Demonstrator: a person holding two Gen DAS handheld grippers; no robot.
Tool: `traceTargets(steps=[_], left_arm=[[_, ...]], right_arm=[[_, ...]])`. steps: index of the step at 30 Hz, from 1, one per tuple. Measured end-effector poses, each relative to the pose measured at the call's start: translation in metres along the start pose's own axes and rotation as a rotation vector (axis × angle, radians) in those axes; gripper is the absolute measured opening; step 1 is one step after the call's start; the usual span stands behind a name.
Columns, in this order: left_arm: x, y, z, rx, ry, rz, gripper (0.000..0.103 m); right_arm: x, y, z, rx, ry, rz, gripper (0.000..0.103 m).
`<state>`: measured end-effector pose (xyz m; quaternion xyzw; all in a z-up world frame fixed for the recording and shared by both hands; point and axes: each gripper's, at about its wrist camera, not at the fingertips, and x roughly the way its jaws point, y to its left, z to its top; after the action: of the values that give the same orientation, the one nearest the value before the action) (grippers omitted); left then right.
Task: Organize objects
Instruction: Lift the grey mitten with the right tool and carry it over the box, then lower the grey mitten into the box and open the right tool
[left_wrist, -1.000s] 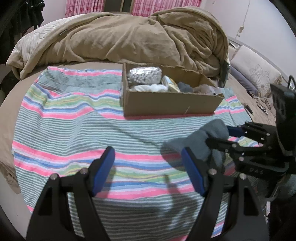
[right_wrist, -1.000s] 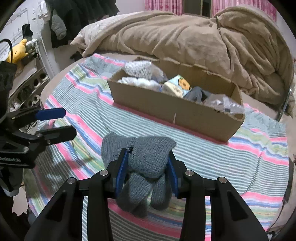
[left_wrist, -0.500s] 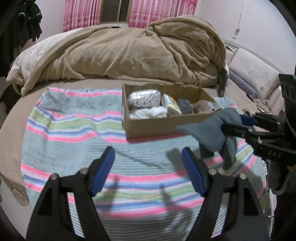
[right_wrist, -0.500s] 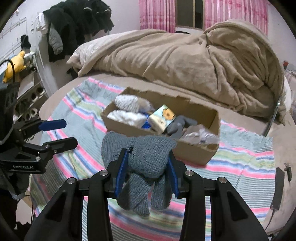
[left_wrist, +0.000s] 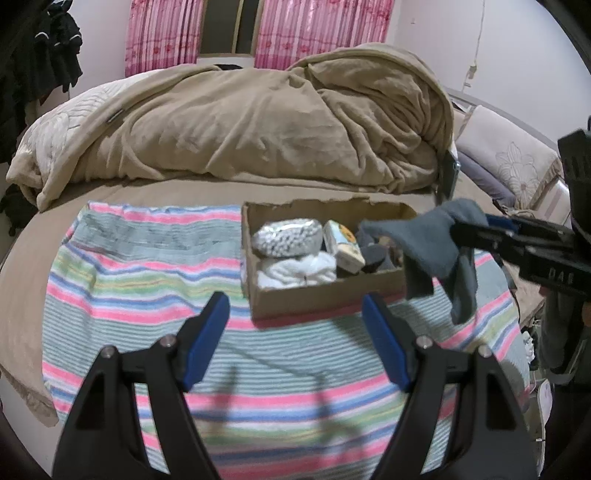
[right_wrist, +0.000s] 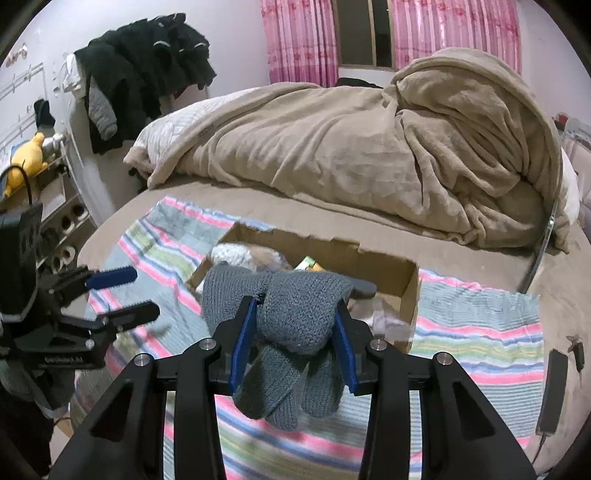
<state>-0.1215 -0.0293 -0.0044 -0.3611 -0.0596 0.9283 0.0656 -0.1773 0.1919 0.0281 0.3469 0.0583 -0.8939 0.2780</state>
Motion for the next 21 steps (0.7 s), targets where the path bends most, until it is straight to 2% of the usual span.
traceTargets(steps=[6,7,9,21], left_arm=[[0.011,0.001,0.011,-0.007,-0.005,0.008,0.078],[0.012,0.002,0.013,-0.007,-0.007,0.010,0.085],[0.015,0.004,0.017,-0.013,-0.017,0.018,0.092],[0.041,0.010,0.036,-0.015,-0.006,0.022,0.093]], right_arm=[[0.010,-0.015,0.020,0.029,-0.021,0.009,0.042],[0.012,-0.017,0.023,0.031,-0.023,0.007,0.042],[0.017,-0.021,0.028,0.034,-0.025,0.003,0.042],[0.056,-0.044,0.039,0.072,-0.002,-0.022,0.042]])
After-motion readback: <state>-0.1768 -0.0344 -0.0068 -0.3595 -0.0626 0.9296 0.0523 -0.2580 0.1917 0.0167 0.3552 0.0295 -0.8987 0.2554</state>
